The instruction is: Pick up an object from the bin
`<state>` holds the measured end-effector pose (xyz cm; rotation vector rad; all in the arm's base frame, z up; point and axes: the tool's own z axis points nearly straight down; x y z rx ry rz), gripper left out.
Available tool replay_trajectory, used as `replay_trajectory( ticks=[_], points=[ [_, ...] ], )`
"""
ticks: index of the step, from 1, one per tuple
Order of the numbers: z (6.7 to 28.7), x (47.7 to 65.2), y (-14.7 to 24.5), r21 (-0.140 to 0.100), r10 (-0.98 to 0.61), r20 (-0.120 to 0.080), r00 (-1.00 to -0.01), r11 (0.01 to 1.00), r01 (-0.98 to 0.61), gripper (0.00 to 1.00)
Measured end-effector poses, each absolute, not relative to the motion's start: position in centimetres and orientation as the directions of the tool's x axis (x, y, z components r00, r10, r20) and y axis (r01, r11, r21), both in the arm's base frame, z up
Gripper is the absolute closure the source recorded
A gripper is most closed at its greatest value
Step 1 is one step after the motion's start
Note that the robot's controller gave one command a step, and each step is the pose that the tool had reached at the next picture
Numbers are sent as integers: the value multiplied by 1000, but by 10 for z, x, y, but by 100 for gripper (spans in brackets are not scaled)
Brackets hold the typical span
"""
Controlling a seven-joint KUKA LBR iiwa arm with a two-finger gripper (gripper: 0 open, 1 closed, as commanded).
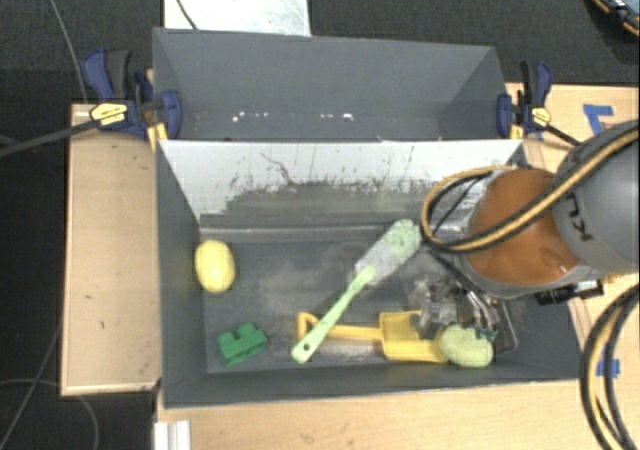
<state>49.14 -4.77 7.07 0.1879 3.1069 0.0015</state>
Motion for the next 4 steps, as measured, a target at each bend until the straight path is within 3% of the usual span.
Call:
replay_trajectory(
  ticks=[2,3,4],
  points=[
    [71,491,-49,3,122,-28,-992,992,122,100],
    [104,502,-72,-4,-98,-34,-995,995,-98,100],
    [69,493,-57,5,161,-29,-986,987,161,100]
  ],
)
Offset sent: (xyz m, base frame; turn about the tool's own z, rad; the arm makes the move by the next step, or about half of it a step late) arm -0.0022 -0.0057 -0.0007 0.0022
